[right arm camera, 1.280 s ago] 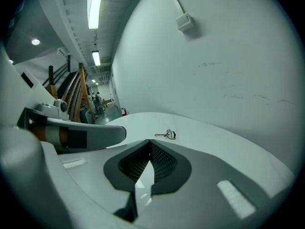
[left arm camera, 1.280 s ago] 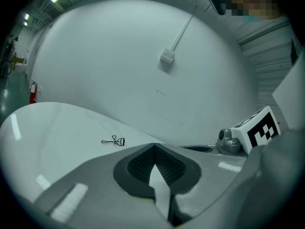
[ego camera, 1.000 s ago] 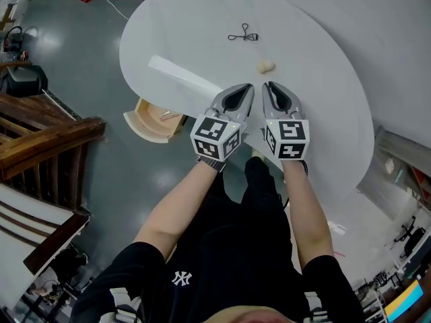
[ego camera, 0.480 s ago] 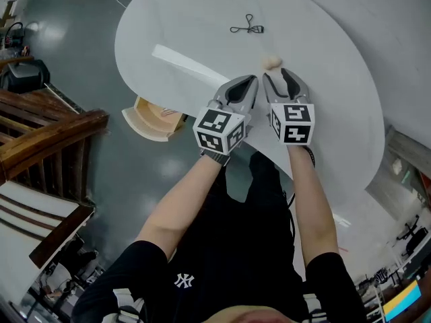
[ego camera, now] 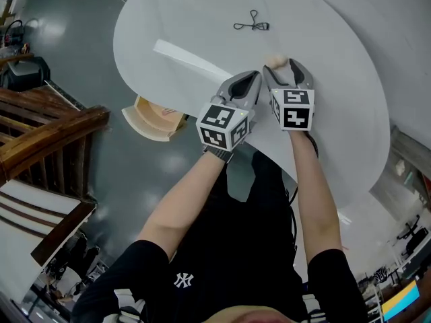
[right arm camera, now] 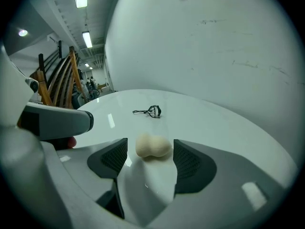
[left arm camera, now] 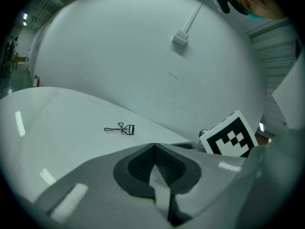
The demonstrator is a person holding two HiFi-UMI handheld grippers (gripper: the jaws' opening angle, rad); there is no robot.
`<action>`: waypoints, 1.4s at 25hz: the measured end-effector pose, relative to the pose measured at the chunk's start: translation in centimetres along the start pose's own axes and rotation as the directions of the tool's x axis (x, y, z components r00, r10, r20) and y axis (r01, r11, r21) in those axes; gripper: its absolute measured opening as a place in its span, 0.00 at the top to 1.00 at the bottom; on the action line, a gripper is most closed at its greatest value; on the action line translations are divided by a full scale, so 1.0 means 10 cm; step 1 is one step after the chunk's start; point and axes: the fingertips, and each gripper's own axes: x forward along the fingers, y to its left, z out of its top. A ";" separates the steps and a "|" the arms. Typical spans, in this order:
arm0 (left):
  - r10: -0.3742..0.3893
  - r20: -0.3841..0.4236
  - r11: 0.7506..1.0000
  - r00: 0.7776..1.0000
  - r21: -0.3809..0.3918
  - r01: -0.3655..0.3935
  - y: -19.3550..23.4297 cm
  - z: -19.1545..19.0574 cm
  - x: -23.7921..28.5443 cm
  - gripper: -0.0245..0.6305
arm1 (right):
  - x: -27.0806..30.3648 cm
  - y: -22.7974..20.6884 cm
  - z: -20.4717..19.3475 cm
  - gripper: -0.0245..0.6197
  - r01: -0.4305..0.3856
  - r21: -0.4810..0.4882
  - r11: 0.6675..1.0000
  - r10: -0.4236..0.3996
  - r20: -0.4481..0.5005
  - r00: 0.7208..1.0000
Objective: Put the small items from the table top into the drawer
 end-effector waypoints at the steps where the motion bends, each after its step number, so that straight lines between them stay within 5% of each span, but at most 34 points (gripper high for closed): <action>1: 0.002 0.000 1.000 1.000 -0.002 -0.002 0.02 0.00 0.00 0.96 | 0.02 0.00 0.00 0.45 0.003 -0.001 1.000 -0.003 -0.003 1.000; 7: 0.007 0.008 1.000 1.000 -0.012 -0.006 0.07 0.01 0.01 0.96 | 0.14 -0.04 -0.03 0.44 0.015 -0.020 1.000 -0.016 -0.031 0.999; 13: 0.017 0.009 1.000 1.000 -0.019 -0.017 0.12 -0.03 -0.05 0.96 | 0.15 -0.03 -0.09 0.55 0.035 -0.038 0.999 -0.038 -0.059 0.998; 35: 0.089 0.099 0.996 0.991 -0.034 -0.086 0.27 0.27 -0.83 0.96 | -0.42 0.85 0.45 0.57 -0.062 -0.069 0.996 0.069 0.096 0.993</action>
